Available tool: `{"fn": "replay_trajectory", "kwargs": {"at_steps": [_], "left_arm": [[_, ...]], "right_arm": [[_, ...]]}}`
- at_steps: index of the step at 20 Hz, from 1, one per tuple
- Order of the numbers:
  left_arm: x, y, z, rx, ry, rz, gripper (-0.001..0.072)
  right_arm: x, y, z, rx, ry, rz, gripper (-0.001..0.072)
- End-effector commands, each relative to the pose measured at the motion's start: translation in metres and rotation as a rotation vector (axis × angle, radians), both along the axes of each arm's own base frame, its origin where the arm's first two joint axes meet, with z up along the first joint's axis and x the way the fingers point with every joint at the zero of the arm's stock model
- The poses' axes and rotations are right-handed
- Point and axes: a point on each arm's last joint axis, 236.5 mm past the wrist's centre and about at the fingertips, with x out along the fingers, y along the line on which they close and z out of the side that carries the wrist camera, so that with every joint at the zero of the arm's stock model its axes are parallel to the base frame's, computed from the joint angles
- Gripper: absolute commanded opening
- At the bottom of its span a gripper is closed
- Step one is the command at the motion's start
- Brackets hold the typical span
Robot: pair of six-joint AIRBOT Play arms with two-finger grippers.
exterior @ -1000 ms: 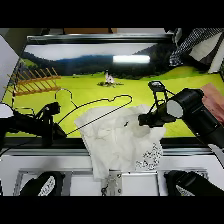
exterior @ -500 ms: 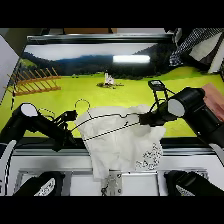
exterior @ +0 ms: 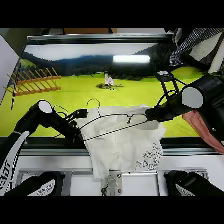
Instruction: Fold the clothes and pants, and hang the long-sleeved shirts on hangers.
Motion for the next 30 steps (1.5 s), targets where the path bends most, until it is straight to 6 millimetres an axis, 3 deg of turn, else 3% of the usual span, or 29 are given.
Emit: {"fn": "replay_trajectory", "kwargs": {"at_steps": [1, 6, 10, 16, 20, 30], "left_arm": [[0.024, -0.006, 0.009, -0.001, -0.027, 0.013, 0.0014], [0.038, -0.009, 0.017, -0.009, -0.052, 0.004, 0.0014], [0.032, -0.023, 0.014, -0.017, -0.080, -0.067, 0.0014], [0.042, -0.042, 0.013, -0.038, -0.144, -0.058, 0.0014], [0.047, -0.047, 0.019, -0.080, -0.140, -0.022, 0.0014], [0.036, -0.051, 0.021, -0.089, -0.118, -0.063, 0.0014]], "right_arm": [[-0.010, -0.009, 0.002, -0.042, 0.035, 0.029, 0.0014], [-0.002, -0.014, 0.003, -0.058, 0.004, 0.020, 0.0014], [0.012, -0.009, 0.012, -0.042, -0.048, 0.018, 0.0014], [0.020, 0.008, 0.032, -0.006, -0.097, 0.047, 0.0014], [0.013, 0.041, 0.039, 0.022, -0.138, 0.147, 0.0014], [0.024, 0.128, 0.055, 0.107, -0.264, 0.349, 0.0014]]}}
